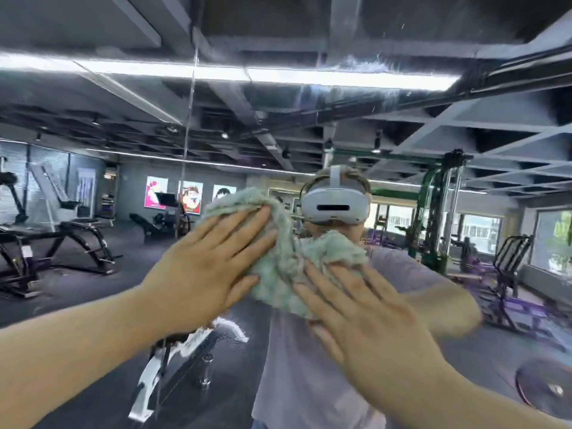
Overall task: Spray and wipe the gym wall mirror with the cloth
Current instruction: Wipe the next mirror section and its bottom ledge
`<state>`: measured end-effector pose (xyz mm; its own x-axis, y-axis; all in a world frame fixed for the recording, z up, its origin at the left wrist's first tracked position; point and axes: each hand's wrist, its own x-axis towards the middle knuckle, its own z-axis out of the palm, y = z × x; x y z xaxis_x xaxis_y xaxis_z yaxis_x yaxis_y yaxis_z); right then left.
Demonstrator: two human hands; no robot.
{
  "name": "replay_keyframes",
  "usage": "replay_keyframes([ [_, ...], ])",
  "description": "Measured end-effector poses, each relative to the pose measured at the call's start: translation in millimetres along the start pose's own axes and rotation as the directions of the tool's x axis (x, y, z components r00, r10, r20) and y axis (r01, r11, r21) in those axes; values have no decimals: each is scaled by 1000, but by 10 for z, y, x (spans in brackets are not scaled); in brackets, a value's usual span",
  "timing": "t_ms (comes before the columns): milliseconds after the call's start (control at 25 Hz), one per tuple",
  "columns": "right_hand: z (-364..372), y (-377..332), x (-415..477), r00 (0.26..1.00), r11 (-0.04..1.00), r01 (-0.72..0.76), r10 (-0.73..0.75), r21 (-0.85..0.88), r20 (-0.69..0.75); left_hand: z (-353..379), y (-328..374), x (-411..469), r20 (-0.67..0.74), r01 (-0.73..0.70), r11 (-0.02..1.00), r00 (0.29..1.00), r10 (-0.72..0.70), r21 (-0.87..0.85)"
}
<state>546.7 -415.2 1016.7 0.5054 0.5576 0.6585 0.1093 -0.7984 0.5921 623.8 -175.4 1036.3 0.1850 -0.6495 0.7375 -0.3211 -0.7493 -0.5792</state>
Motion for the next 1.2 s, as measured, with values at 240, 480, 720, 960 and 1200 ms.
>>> replay_keyframes([
  [240,-891,938,2122,941,945,-303,277,-122,-194,-448,-1372,1377,-113,444,885,881,-460,-138],
  [480,-404,63,1360,962,973,-178,140,-147,-235,-114,-917,718,-270,13,994,962,-41,-106],
  [720,-1026,996,1866,907,855,-420,404,-304,-119,-480,-1437,1542,-216,140,984,963,-162,-113],
  [960,-548,270,1131,975,939,-219,224,-264,-13,-232,-967,945,-246,-117,992,964,102,-47],
  [1200,-641,702,877,990,953,-125,138,-275,30,-192,-1180,763,-155,-88,996,984,91,25],
])
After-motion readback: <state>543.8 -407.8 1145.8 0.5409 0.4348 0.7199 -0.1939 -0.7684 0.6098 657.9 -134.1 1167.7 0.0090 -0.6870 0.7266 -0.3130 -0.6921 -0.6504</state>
